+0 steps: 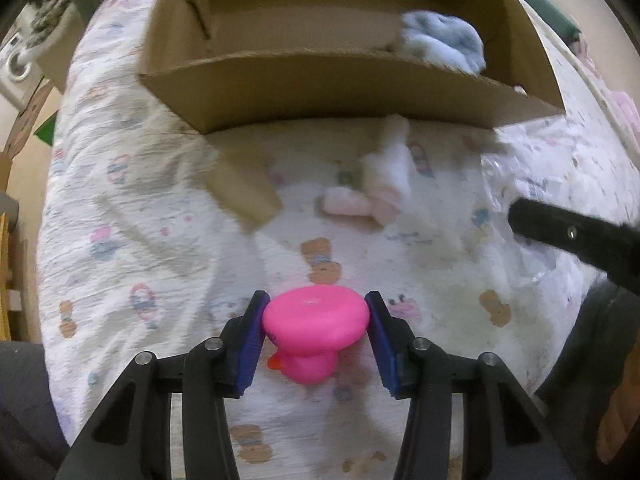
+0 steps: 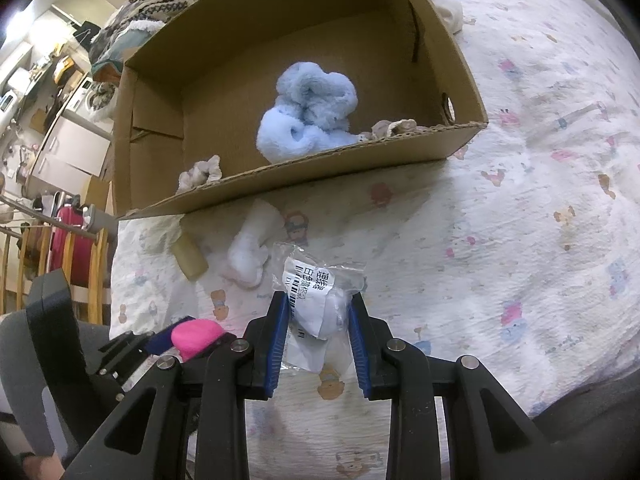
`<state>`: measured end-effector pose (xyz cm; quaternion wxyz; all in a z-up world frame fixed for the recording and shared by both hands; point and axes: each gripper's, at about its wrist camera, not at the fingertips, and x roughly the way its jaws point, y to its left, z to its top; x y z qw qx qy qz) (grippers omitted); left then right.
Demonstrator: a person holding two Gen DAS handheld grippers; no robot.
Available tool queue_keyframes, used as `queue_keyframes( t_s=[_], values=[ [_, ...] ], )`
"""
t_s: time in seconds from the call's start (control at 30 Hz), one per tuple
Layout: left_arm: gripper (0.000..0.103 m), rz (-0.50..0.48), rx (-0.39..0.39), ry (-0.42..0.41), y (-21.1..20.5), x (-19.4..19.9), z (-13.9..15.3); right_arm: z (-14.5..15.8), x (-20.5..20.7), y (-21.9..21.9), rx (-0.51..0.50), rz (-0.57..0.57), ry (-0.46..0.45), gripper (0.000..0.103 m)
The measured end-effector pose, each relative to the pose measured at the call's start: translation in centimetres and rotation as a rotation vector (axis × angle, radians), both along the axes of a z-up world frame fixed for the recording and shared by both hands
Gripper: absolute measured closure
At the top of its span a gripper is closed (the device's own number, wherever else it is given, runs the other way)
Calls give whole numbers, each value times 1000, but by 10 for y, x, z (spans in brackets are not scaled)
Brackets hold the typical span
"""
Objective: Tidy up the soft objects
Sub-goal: 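Carry the pink duck and plastic-wrapped item over the box with both tools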
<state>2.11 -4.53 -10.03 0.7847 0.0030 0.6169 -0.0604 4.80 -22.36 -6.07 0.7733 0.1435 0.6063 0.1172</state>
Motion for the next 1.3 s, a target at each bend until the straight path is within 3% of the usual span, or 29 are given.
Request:
queue_keyframes(
  t_s=[0.23,0.43,0.57,0.83,1.07,1.3],
  values=[
    [58,84,26,-51,32,-6,21,14,-3,5,20,18,-31,71],
    [58,132,55,-183,50,-9,60,34,-8,6,42,32,-101,71],
    [58,142,62,-255,51,-1,88,59,-10,7,72,46,-194,71],
    [58,148,55,-369,49,34,137,88,3,5,93,43,-287,71],
    [58,100,63,-431,38,60,159,97,32,8,93,35,-315,71],
    [58,84,65,-419,33,85,150,94,62,16,83,47,-320,71]
  ],
)
